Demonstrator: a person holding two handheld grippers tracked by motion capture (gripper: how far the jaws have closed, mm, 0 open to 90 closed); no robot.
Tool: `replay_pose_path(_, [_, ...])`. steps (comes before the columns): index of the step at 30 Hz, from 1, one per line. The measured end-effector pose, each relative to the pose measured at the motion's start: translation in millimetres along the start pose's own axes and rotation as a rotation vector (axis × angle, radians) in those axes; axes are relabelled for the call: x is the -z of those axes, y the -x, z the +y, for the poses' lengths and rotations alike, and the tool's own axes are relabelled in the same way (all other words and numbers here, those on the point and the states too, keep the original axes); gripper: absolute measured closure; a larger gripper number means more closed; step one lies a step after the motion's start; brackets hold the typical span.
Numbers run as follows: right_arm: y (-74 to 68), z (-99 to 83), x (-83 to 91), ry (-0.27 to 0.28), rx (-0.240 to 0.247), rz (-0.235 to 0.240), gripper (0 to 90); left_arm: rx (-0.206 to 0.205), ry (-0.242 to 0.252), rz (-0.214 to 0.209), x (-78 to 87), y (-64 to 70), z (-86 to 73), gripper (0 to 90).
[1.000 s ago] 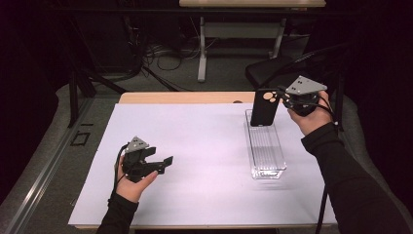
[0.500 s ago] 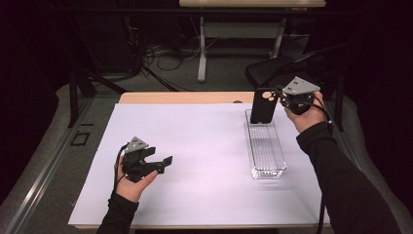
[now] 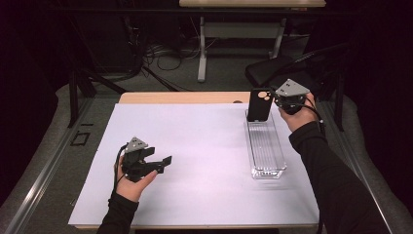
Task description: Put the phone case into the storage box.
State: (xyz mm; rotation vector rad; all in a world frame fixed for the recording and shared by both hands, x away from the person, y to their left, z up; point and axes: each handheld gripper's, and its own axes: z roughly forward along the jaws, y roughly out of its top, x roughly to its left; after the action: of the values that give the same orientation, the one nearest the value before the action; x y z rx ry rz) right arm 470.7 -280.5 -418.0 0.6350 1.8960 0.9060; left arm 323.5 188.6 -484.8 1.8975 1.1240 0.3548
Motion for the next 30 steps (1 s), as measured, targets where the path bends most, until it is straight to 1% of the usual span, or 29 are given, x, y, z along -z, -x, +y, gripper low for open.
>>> replay_pose_path(7, [-3.4,-5.9,-9.5,0.003,0.001,-0.016,82.0,-0.004,-0.001,0.003,-0.5,0.8,-0.2,23.7])
replay_pose_path(13, [-8.1,-11.9,-15.6,-0.012,0.024,-0.014,82.0,-0.001,0.004,0.004,-0.1,0.2,-0.4,23.7])
replay_pose_path(21, [-10.2,-24.7,-22.0,-0.024,0.009,-0.016,82.0,-0.004,-0.002,0.004,-2.1,0.9,-1.2,23.7])
replay_pose_path(30, [-11.8,-34.0,-22.9,-0.005,-0.005,-0.031,82.0,-0.006,-0.011,0.007,-4.3,0.7,-2.1,23.7])
